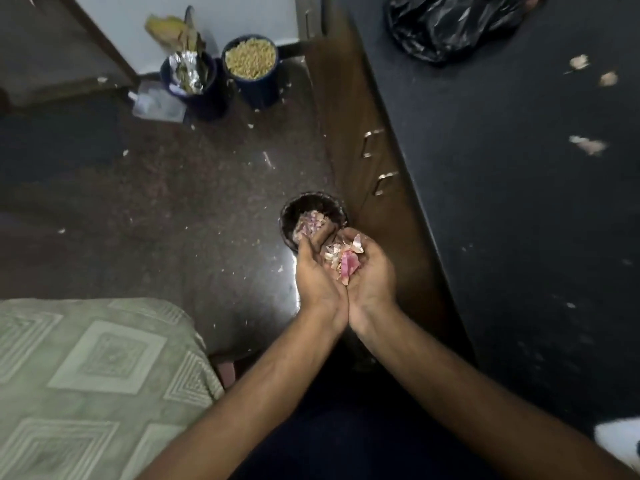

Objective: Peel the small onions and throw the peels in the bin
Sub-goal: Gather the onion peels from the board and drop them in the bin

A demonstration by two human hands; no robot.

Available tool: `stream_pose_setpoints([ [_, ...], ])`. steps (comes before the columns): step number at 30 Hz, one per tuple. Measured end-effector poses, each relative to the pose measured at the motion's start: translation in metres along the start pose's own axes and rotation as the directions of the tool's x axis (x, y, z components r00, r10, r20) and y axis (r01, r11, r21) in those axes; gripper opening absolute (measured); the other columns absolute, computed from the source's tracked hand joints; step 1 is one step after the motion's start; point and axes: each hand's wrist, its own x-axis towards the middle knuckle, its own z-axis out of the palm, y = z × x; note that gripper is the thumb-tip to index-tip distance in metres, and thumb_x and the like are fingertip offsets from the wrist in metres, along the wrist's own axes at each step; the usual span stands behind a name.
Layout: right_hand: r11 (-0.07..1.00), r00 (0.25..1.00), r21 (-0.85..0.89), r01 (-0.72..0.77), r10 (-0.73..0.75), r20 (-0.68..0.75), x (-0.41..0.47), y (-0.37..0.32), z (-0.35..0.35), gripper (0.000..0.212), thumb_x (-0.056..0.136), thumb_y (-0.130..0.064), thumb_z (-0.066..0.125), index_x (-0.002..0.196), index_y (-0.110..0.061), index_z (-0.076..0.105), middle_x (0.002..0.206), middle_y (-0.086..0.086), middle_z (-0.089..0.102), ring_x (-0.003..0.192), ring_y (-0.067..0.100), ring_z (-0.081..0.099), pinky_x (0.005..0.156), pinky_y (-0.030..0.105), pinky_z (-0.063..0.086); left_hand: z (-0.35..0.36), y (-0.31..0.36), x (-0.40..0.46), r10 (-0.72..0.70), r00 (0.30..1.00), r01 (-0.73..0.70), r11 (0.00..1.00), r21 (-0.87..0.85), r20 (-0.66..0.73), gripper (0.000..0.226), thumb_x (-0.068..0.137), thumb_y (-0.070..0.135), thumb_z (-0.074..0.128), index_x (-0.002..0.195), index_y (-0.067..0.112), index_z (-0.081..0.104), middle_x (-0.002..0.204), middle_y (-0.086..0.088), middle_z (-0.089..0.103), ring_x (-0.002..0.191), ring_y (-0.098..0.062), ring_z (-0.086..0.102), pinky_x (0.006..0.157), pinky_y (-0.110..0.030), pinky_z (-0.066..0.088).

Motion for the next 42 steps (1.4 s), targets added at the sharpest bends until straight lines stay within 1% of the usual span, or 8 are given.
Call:
stream_pose_setpoints([
  [4,0.99,0.987,-0.026,-0.14,0.137,-0.081,0.057,0.019,0.036,0.051,0.084,-0.017,0.063,0.129,0.009,0.065,0.13,0.029,0.067,0.12,0.043,0.067,0.11,0.051,0.05,-0.003,0.019,0.07,-0.012,0.991,0.008,1.0,-0.027,-0.13,0.058,0.107,0.049,0.033,0.11,0.003,0.068,0.107,-0.017,0.073,0.1,-0.031,0.071,0.102,-0.046,0.052],
  [7,0.98,0.973,-0.058,-0.189,0.179,-0.146,0.109,0.025,0.066,0.047,0.098,-0.017,0.048,0.133,0.011,0.061,0.132,0.029,0.065,0.122,0.044,0.065,0.103,0.047,0.054,0.006,0.033,0.126,-0.008,0.981,0.009,1.0,0.008,-0.194,0.065,0.105,0.057,0.03,0.121,0.003,0.063,0.121,-0.019,0.069,0.111,-0.034,0.067,0.106,-0.048,0.049],
  [15,0.97,0.945,-0.123,-0.208,0.167,-0.28,0.224,0.032,0.113,0.044,0.107,-0.031,0.034,0.104,-0.005,0.069,0.096,0.016,0.071,0.086,0.032,0.067,0.076,0.041,0.057,0.038,0.057,0.221,-0.036,0.953,0.052,0.998,0.045,-0.301,0.079,0.102,0.066,0.014,0.144,0.006,0.045,0.124,-0.015,0.063,0.114,-0.035,0.061,0.107,-0.045,0.041],
  [17,0.96,0.943,-0.188,-0.208,0.146,-0.298,0.238,0.031,0.113,0.044,0.106,-0.035,0.036,0.117,-0.008,0.068,0.118,0.016,0.073,0.107,0.032,0.069,0.096,0.045,0.057,0.038,0.053,0.232,-0.015,0.944,0.043,0.996,0.078,-0.33,0.077,0.101,0.068,0.014,0.137,0.011,0.052,0.103,-0.009,0.067,0.091,-0.025,0.063,0.102,-0.042,0.043],
  [19,0.956,0.945,-0.204,-0.211,0.146,-0.293,0.247,0.033,0.108,0.05,0.106,-0.044,0.036,0.133,-0.01,0.062,0.136,0.014,0.066,0.125,0.031,0.063,0.112,0.045,0.049,0.033,0.05,0.24,0.029,0.954,0.005,0.994,0.113,-0.3,0.081,0.099,0.071,0.012,0.143,0.014,0.047,0.129,-0.012,0.064,0.106,-0.024,0.06,0.108,-0.042,0.041],
  [23,0.96,0.951,-0.191,-0.203,0.147,-0.27,0.241,0.025,0.106,0.056,0.109,-0.047,0.034,0.14,-0.005,0.054,0.145,0.017,0.057,0.134,0.029,0.056,0.111,0.032,0.046,0.031,0.043,0.246,0.066,0.96,-0.033,0.992,0.125,-0.271,0.085,0.096,0.074,0.014,0.15,0.015,0.042,0.148,-0.011,0.053,0.134,-0.025,0.052,0.115,-0.04,0.038],
  [38,0.955,0.988,-0.274,-0.116,0.083,-0.132,0.179,-0.025,0.115,0.054,0.112,-0.04,0.03,0.141,0.001,0.053,0.152,0.016,0.053,0.143,0.024,0.049,0.108,0.027,0.04,0.08,0.037,0.186,0.099,0.982,-0.074,0.984,0.16,-0.159,0.073,0.102,0.065,0.02,0.144,0.013,0.05,0.129,-0.002,0.061,0.112,-0.016,0.062,0.115,-0.039,0.039],
  [42,0.966,0.993,-0.243,-0.083,0.059,-0.107,0.129,-0.046,0.111,0.05,0.112,-0.041,0.031,0.122,-0.003,0.062,0.131,0.01,0.066,0.127,0.018,0.061,0.101,0.024,0.046,0.088,0.038,0.144,0.074,0.991,-0.053,0.983,0.174,-0.115,0.074,0.099,0.069,0.026,0.139,0.014,0.055,0.139,-0.009,0.061,0.13,-0.024,0.057,0.117,-0.041,0.038],
])
